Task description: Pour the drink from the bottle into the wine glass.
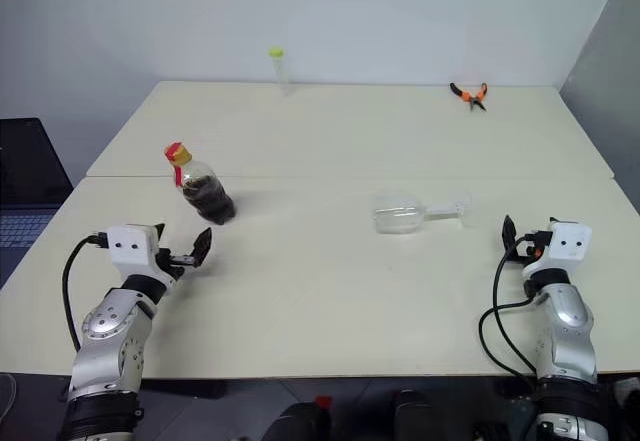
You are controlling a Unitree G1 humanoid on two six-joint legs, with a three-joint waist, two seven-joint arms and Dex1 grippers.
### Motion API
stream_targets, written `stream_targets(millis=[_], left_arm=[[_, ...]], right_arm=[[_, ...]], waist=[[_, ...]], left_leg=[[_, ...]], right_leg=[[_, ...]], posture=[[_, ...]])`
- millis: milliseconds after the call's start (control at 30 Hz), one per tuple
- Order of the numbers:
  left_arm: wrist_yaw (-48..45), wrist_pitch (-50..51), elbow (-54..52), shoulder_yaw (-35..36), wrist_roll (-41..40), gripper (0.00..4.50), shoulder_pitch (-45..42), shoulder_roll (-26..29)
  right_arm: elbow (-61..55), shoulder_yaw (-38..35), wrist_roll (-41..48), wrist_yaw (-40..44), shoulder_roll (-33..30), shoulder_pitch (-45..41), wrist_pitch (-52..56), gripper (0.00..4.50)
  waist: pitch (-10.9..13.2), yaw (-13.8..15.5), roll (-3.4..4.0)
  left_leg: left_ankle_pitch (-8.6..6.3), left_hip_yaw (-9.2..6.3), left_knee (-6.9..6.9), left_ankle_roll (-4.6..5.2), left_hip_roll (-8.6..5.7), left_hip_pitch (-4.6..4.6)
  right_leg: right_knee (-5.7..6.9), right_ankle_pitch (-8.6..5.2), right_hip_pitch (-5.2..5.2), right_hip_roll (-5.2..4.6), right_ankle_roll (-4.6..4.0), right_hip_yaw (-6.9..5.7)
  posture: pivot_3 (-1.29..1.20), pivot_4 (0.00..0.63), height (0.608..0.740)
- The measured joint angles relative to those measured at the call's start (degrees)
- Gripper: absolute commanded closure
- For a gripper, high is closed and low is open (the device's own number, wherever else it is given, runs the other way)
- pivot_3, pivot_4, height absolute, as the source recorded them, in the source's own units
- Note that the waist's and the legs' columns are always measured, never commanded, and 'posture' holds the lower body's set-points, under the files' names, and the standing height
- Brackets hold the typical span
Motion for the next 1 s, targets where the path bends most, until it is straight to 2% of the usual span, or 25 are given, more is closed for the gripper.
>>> stream_targets(millis=[200, 333, 533, 733, 900, 1000], left_arm=[[0.25, 0.05, -0.01, -0.02, 0.04, 0.03, 0.00, -0.06], [-3.26, 0.04, -0.17, -0.31, -1.82, 0.03, 0.26, -0.04], [-6.37, -2.41, -0.40, -0.18, -2.61, 0.03, 0.61, 1.03], [-7.04, -2.89, -0.40, 0.05, -3.28, 0.03, 0.51, 1.04], [-5.48, -3.02, 0.41, 0.25, -2.84, 0.03, -0.65, 1.04], [-5.76, -2.72, 1.12, 0.30, -3.36, 0.03, -2.35, 1.05]], right_arm=[[-0.87, 0.00, -0.02, 0.02, 0.00, 0.14, 0.21, 0.00], [-3.80, 0.01, 0.81, 1.44, -0.30, 1.01, 1.02, 0.00], [-18.92, 2.65, 6.47, 11.15, -3.88, 8.03, 7.92, 0.00], [-32.74, 4.95, 13.52, 18.90, -10.10, 11.99, 18.09, 0.00], [-42.40, 8.52, 19.11, 24.39, -16.15, 12.20, 26.39, 0.00], [-46.77, 12.03, 21.32, 26.59, -18.23, 8.79, 30.41, 0.00]], waist=[[0.00, 0.00, 0.00], [0.01, 0.01, 0.01], [0.05, 0.00, 0.04], [0.08, 0.07, 0.02], [0.16, 0.08, -0.10], [0.17, 0.09, -0.13]], left_leg=[[0.00, 0.00, 0.00, 0.00, 0.00, 0.00], [0.00, -0.01, 0.00, 0.00, 0.00, -0.01], [0.00, -0.12, 0.00, 0.00, 0.08, -0.03], [0.00, -0.19, 0.00, 0.00, 0.10, -0.08], [0.00, -0.28, 0.00, 0.00, 0.15, -0.10], [0.00, -0.29, -0.01, -0.01, 0.27, -0.15]], right_leg=[[0.00, 0.00, 0.00, 0.00, 0.00, 0.01], [-0.01, 0.00, 0.00, 0.00, 0.00, 0.00], [-0.06, -0.01, 0.03, -0.03, -0.01, 0.02], [-0.11, -0.01, 0.03, -0.03, -0.01, -0.04], [-0.22, -0.01, 0.08, -0.02, -0.01, -0.13], [-0.48, 0.03, 0.14, 0.07, -0.05, -0.21]], posture=[[0.00, 0.150, 0.740], [0.00, 0.150, 0.740], [0.00, 0.150, 0.740], [0.00, 0.150, 0.740], [0.00, 0.150, 0.740], [0.00, 0.150, 0.740]])
